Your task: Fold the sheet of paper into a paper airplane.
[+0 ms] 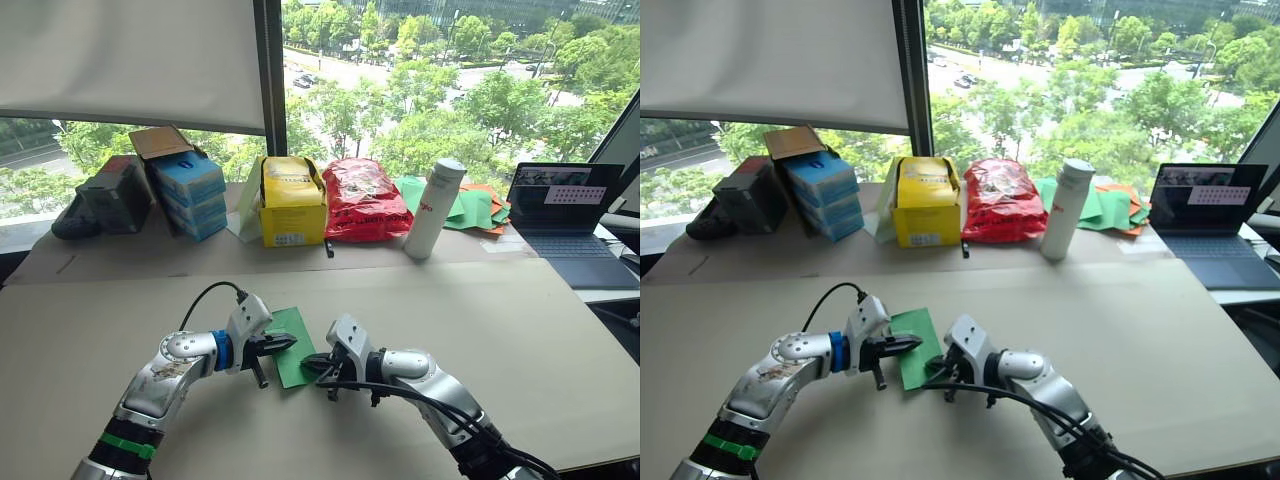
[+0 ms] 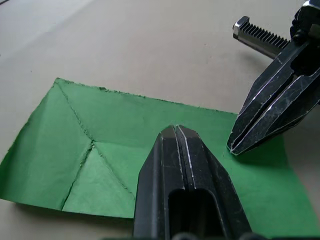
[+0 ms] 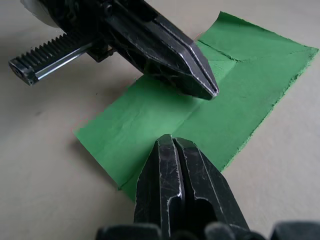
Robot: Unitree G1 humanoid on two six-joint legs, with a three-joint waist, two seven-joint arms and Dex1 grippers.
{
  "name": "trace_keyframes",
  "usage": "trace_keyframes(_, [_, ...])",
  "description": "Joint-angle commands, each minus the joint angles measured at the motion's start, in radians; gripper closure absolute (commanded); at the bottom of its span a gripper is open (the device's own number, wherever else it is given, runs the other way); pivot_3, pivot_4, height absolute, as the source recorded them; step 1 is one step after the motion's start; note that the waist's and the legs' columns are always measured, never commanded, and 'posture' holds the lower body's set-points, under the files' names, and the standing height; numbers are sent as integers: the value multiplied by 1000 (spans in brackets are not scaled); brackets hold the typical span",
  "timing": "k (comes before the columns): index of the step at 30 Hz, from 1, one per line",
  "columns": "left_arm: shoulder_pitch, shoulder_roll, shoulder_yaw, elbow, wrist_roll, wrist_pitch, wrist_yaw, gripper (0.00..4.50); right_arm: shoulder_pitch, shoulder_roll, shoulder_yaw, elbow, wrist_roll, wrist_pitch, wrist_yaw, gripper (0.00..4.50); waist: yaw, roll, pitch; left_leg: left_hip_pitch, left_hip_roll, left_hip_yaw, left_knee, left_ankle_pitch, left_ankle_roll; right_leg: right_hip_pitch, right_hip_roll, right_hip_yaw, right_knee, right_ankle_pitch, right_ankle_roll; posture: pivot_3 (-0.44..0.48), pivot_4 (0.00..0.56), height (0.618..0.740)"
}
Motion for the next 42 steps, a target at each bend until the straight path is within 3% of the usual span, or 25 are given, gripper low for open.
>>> trace_keyframes(1, [16, 34, -37, 34, 61, -57, -16, 4500, 14, -35, 15, 9, -28, 51, 1, 4445, 0, 0, 0, 0, 0, 0, 0, 0, 0, 0, -1, 0, 0, 0, 0, 0, 150, 740])
trace_keyframes(8, [23, 59, -40, 34, 67, -70, -36, 4500, -79, -45, -5, 61, 1, -12, 90, 4445, 0, 0, 0, 1, 0, 0, 0, 0, 0, 0, -3, 0, 0, 0, 0, 0, 150, 740])
trace_keyframes(14, [21, 63, -29, 26, 62, -63, -39, 4500, -160, -38, 24, 203, -21, -115, 196, 4445, -1, 0, 0, 0, 0, 0, 0, 0, 0, 0, -3, 0, 0, 0, 0, 0, 150, 740])
trace_keyframes(28, [60, 73, -34, -45, 61, -37, -31, 4500, -439, 60, 13, 746, -140, -316, 205, 4445, -6, 1, 0, 3, 1, 0, -2, 0, -1, 1, -4, 1, 0, 0, -1, 0, 150, 740])
trace_keyframes(42, [91, 82, -32, -98, 64, -18, -19, 4500, -615, 178, -55, 1066, -210, -446, 150, 4445, -31, 5, -1, 5, 1, -1, -6, 2, -4, 0, -6, 7, 0, 1, -3, 0, 150, 740])
